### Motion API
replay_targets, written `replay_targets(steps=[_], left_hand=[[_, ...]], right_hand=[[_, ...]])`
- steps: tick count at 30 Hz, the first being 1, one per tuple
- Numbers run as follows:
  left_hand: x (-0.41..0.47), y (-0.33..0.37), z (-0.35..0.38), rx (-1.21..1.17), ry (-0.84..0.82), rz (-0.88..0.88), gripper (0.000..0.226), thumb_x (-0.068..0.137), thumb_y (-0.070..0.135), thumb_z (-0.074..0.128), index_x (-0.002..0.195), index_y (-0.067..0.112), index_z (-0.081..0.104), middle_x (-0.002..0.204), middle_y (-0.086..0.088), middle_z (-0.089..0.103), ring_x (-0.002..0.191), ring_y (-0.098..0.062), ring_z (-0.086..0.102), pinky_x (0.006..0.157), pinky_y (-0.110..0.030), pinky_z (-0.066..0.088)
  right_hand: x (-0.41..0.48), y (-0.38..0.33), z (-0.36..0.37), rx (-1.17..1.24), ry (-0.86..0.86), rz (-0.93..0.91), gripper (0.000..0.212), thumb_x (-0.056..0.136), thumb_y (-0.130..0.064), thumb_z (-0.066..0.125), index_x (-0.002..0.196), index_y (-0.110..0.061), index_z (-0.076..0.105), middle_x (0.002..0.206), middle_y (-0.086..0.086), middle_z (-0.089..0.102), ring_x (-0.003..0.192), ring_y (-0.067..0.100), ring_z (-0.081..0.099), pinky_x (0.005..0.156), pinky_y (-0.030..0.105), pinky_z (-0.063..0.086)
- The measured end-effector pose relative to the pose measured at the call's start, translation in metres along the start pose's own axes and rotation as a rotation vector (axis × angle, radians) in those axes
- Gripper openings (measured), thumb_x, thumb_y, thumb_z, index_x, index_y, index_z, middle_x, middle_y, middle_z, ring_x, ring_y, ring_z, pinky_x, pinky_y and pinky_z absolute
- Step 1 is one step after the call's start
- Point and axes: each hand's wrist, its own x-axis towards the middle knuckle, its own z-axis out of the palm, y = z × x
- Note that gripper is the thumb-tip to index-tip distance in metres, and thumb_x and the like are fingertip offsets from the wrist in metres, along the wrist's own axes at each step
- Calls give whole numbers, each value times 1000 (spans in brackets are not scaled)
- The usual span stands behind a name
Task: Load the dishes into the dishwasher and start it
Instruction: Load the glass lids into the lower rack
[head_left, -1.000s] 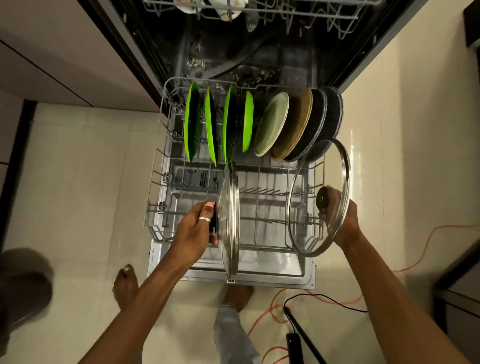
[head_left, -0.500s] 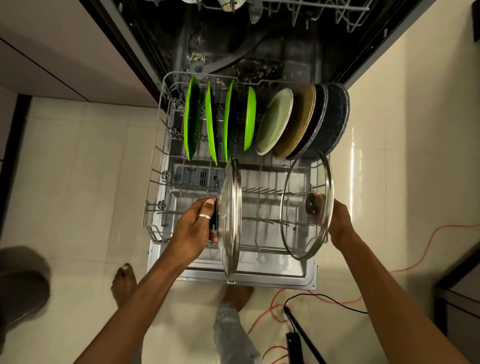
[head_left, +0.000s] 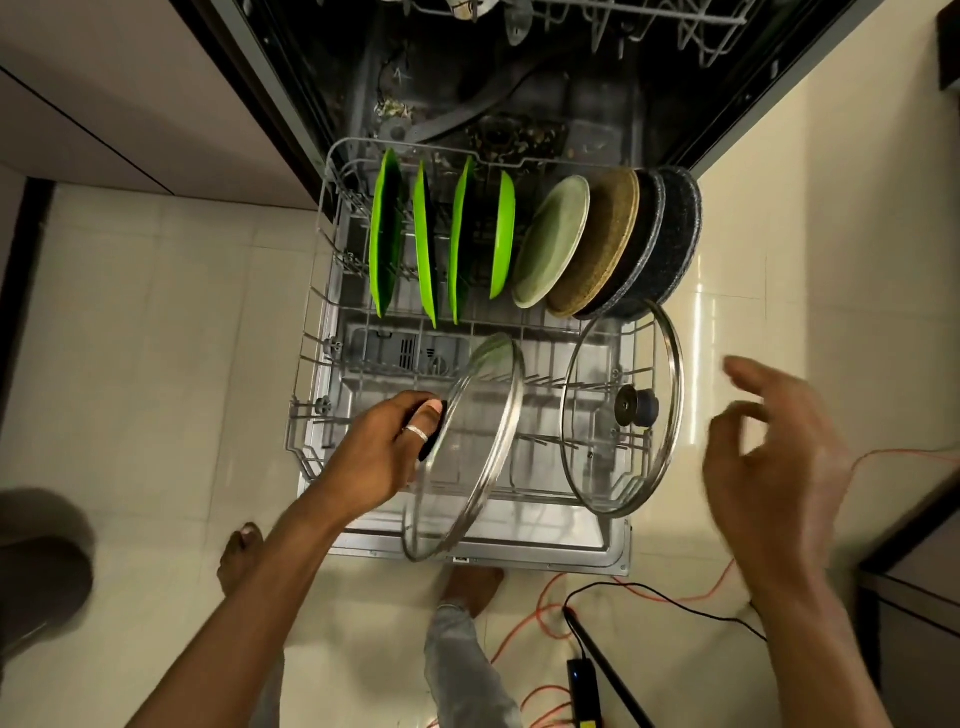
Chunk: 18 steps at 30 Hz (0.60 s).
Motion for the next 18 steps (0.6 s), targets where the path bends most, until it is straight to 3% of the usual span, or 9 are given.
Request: replay_targets(steps=[1,3,5,8,10,12,14,16,18], left_hand=[[1,2,-6,103,-47,58,28,106,38,43,100,23,66,72,3,60,63,-11,57,60,-39,52],[2,6,-18,263,-148,140,29,104,40,44,92,23,64,74,5,61,67,-10,57,65,-38,50],[3,14,-26,405,-221,192,24,103,44,47,97,28,65,85,12,63,78,-6,59,74,-37,52],[4,26,-29,543,-358,217,21,102,45,47,103,32,64,94,15,60,90,-3,56,84,-39,51],[3,32,-28,605,-404,200,27,101,51,46,104,32,64,95,15,58,91,-4,55,86,-41,51],[2,35,-27,618,-359,210,33,99,58,44,106,33,65,99,16,62,93,-6,58,85,-41,52],[2,40,-28,544,-215,207,35,100,54,46,116,31,67,115,12,66,103,-10,62,90,-39,53],[4,48,-33,485,8,215,43,103,50,42,127,22,64,125,5,64,112,-16,61,94,-40,53],[7,54,-40,503,208,257,47,105,51,37,123,18,65,119,0,67,109,-20,61,88,-39,53]], right_hand=[[-7,-25,-4,37,-147,-134,47,87,9,59,130,-9,60,130,7,62,117,20,59,105,21,44],[-28,-60,5,-52,-484,-395,71,81,5,70,144,-19,46,150,9,48,141,28,43,115,43,39],[-49,-72,23,-203,-657,-609,88,76,-9,80,150,-26,35,161,8,32,151,29,26,119,53,29],[-70,-70,44,-235,-708,-695,72,82,-12,76,146,-21,44,154,13,46,148,31,35,118,51,33],[-77,-69,50,-200,-621,-703,49,88,-7,65,136,-15,57,139,14,61,133,32,54,107,47,48],[-80,-67,54,-179,-548,-695,44,89,-5,52,131,-9,63,129,15,68,117,33,67,87,44,60],[-80,-64,53,-163,-522,-607,50,80,0,65,129,-6,65,121,14,72,101,29,74,64,37,63],[-78,-63,48,-162,-541,-419,65,66,4,81,128,-7,66,101,8,77,72,20,75,43,23,54],[-77,-63,41,-117,-531,-199,59,73,1,78,129,-9,64,64,-10,60,37,2,48,36,3,30]])
